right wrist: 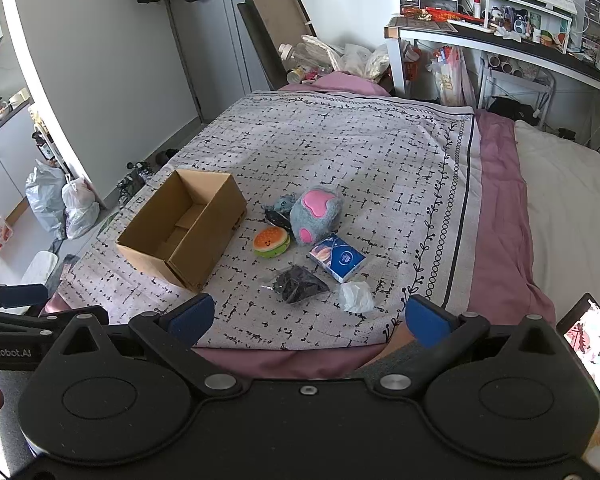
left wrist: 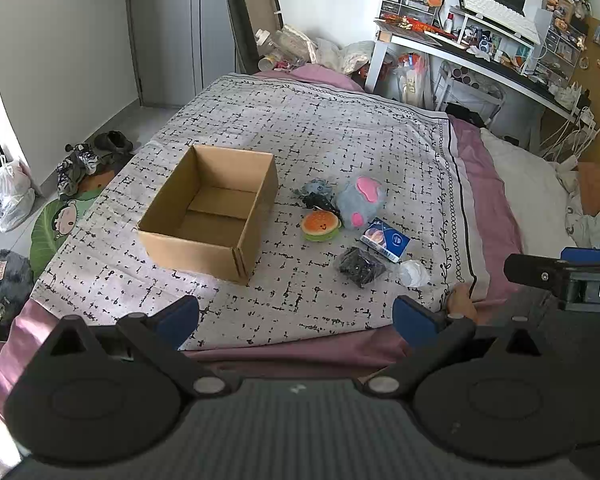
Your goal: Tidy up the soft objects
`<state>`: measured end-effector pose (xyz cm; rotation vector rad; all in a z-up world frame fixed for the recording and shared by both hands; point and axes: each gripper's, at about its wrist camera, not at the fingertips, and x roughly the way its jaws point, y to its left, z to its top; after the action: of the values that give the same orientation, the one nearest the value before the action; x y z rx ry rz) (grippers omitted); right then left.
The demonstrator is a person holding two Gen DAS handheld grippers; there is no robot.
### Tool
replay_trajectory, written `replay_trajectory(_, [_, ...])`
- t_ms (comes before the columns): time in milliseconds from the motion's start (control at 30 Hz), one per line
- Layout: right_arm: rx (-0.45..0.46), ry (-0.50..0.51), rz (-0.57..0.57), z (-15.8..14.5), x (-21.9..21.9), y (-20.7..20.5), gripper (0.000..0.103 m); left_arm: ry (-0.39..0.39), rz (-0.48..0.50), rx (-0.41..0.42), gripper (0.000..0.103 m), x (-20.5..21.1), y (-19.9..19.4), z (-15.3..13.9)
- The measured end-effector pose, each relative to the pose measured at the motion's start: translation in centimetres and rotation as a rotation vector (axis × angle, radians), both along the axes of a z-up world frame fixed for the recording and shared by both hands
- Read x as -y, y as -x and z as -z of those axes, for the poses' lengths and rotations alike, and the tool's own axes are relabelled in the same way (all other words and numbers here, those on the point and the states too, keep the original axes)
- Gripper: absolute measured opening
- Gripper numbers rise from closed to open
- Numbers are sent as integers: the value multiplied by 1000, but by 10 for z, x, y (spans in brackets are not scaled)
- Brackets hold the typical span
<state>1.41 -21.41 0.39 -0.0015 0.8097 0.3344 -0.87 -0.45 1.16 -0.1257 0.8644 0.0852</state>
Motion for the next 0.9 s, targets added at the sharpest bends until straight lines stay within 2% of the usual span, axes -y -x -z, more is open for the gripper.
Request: replay_trajectory(900, [26,-8,-4,-5,1,7,103,-2,-3,46,102,4,7,-9])
